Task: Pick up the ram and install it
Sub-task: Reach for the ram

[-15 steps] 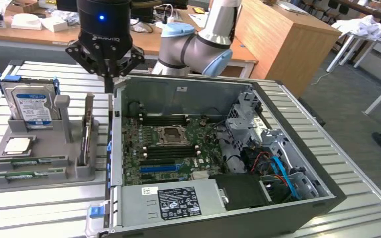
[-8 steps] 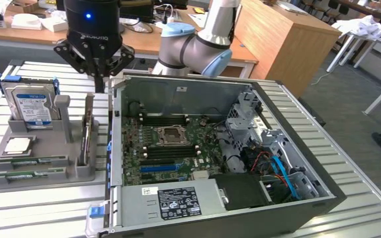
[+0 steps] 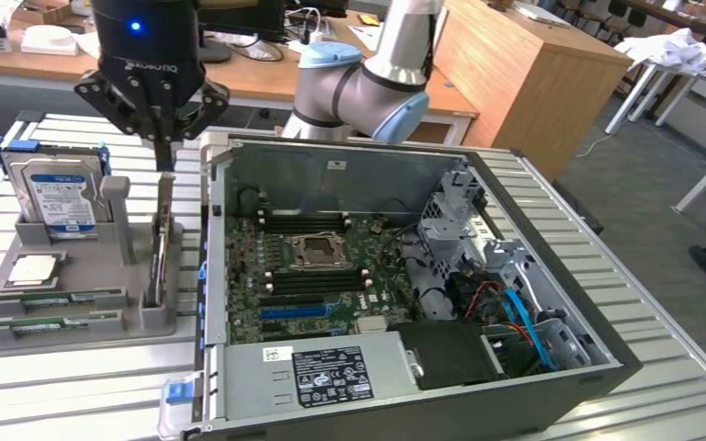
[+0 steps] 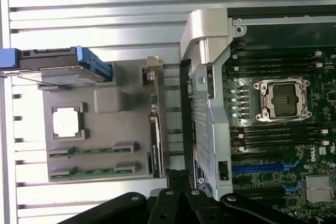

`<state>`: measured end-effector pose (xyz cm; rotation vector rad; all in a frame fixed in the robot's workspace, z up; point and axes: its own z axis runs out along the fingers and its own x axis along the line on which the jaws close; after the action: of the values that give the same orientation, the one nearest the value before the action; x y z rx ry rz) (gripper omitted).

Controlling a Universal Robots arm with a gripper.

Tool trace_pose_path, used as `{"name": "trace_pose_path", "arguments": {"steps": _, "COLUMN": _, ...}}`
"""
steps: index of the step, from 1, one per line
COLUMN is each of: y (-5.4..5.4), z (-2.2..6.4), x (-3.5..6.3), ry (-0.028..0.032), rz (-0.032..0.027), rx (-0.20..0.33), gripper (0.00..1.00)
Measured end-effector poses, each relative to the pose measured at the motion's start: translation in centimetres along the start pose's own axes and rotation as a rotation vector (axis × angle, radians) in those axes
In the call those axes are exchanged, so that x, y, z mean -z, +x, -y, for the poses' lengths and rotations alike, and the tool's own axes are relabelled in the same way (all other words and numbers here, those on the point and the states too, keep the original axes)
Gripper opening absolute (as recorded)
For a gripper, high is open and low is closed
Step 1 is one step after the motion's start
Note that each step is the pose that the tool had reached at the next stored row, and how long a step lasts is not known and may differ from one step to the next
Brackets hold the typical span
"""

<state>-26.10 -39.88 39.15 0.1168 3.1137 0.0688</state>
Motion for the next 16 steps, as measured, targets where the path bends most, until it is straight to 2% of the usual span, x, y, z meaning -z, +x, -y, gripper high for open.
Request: {"name": "trace_pose_path", "arguments": {"steps": 16, "y": 3.6, "z": 0.27, "x": 0.04, "ry": 0.0000, "rz": 0.0000, "rx": 0.000, "gripper": 0.10}}
